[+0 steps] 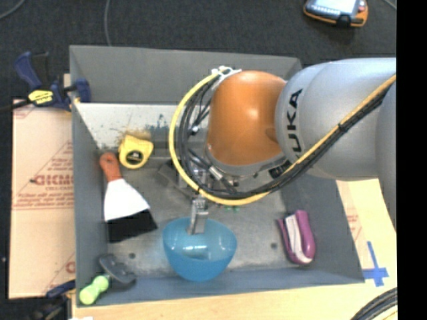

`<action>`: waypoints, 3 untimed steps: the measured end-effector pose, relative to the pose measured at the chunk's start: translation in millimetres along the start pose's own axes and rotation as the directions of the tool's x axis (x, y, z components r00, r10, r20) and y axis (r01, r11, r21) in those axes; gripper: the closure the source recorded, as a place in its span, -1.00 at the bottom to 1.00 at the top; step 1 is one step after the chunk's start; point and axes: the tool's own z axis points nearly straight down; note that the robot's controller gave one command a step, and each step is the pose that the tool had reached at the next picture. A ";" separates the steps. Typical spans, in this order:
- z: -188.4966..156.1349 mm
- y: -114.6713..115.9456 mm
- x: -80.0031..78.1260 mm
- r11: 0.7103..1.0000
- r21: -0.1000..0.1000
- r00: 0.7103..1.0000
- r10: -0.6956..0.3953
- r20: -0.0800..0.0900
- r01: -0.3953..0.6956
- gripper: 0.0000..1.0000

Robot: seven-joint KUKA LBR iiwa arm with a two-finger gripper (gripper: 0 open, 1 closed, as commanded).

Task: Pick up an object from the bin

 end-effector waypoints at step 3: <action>92.2 10.9 -7.3 0.998 -0.003 0.998 -0.065 0.015 0.065 -1.00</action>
Offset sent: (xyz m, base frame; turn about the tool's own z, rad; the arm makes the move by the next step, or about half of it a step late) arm -0.0151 -0.0125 -0.0834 -0.0488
